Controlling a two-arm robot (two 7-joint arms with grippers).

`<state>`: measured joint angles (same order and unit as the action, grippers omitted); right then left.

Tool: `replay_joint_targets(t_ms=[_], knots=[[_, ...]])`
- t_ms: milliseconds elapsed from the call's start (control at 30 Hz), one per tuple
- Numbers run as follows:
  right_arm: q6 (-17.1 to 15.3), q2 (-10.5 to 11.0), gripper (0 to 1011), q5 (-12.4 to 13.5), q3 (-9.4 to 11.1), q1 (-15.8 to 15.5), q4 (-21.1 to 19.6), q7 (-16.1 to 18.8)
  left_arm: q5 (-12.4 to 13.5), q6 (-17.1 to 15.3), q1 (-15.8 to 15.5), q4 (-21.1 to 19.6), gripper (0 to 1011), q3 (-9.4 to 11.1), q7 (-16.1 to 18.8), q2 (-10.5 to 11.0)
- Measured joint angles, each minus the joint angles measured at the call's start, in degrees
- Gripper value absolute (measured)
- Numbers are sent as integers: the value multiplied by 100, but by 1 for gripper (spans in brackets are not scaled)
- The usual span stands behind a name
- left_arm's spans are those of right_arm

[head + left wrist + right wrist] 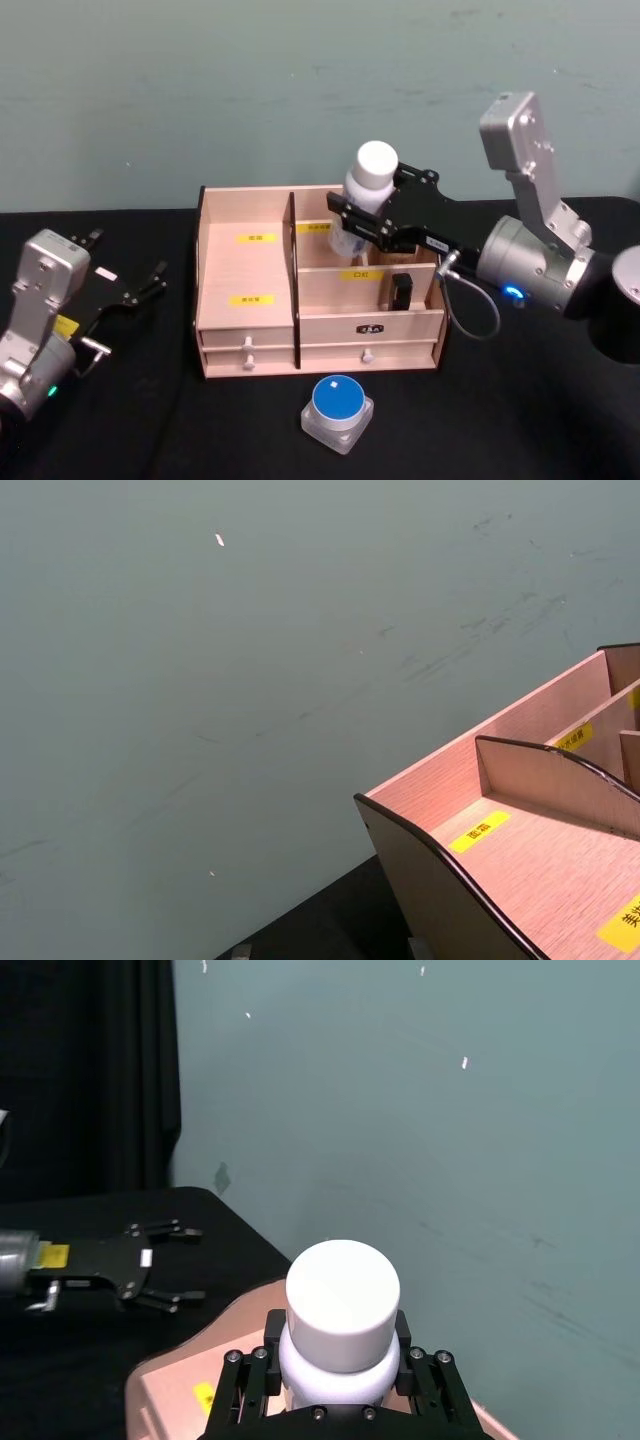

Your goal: Pick up the facial cleanser and watermelon frost from the table and place them into the tiered storage box.

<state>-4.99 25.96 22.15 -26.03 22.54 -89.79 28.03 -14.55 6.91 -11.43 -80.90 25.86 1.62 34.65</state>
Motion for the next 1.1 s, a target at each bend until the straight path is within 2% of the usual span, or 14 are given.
replay_joint_targets(t_ms=[167,633,1100], knots=[[100,-164,600,-34,-74,288,489,99,0,0,0,0,1010,0,0,0],[290,-605,600,-99,-328,850,1637,345,0,0,0,0,1010,0,0,0],[344,-843,600,-320,-476,1168,2238,372,0,0,0,0,1010,0,0,0]])
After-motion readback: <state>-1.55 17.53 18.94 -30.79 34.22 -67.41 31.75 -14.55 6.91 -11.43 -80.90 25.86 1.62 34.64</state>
